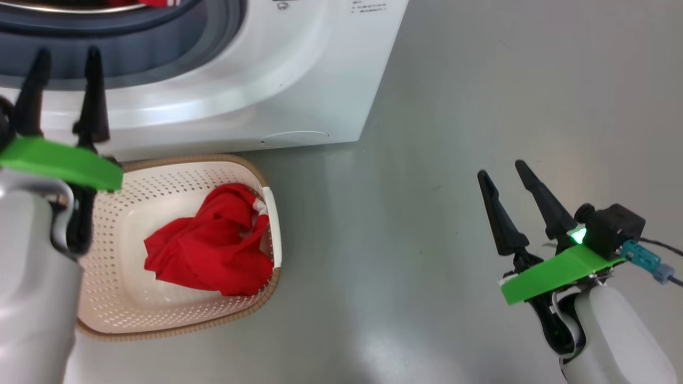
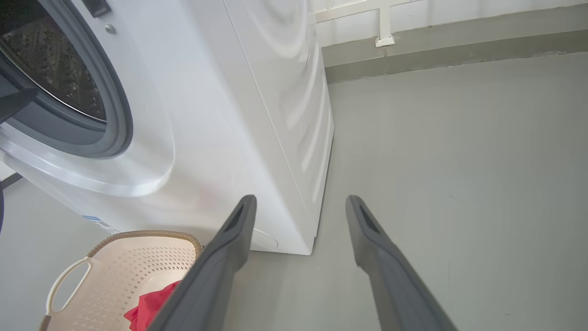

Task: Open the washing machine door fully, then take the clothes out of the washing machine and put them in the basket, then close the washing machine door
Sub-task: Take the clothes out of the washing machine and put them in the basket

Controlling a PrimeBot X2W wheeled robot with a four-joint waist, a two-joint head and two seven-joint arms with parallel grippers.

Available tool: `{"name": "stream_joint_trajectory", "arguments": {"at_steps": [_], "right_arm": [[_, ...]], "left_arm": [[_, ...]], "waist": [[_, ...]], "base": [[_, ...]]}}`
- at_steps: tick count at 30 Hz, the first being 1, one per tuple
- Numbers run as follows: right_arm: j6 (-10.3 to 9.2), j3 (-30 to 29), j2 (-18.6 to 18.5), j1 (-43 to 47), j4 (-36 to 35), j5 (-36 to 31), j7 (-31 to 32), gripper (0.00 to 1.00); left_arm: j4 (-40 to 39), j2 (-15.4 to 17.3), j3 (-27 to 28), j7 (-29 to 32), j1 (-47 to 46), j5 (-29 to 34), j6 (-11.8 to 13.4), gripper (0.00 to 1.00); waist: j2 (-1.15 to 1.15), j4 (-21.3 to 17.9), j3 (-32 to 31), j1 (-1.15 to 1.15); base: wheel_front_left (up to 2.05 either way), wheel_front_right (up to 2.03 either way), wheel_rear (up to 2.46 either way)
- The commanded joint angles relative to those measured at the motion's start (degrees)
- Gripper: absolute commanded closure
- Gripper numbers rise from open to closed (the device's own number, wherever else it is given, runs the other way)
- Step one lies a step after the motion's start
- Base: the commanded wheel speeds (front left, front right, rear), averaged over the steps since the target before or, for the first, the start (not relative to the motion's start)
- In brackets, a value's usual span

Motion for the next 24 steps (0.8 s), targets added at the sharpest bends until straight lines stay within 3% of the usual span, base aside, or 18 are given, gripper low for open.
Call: {"name": "stream_joint_trajectory", "arguments": {"at_steps": [1, 17, 24], "right_arm": [[0.09, 1.1, 0.1, -0.4, -1.4, -0.2, -0.7, 0.0], [0.09, 2.5, 0.7, -2.1, -1.6, -0.4, -0.7, 0.0], [0.09, 3.2, 1.0, -2.8, -1.7, -0.5, -0.7, 0.0]], "left_arm": [[0.2, 3.3, 0.2, -0.5, -2.8, -1.2, -0.2, 0.0], [14.3, 8.4, -20.0, 1.5, -21.2, -15.7, -0.2, 0.0], [16.0, 9.7, -27.8, 2.7, -25.7, -21.5, -0.2, 0.0]], "waist": [[0.0, -0.7, 0.8, 0.0], [0.0, -3.4, 4.3, 0.0], [0.0, -4.5, 5.6, 0.0]], "base": [[0.0, 0.0, 0.0], [0.0, 0.0, 0.0], [0.0, 0.0, 0.0]]}}
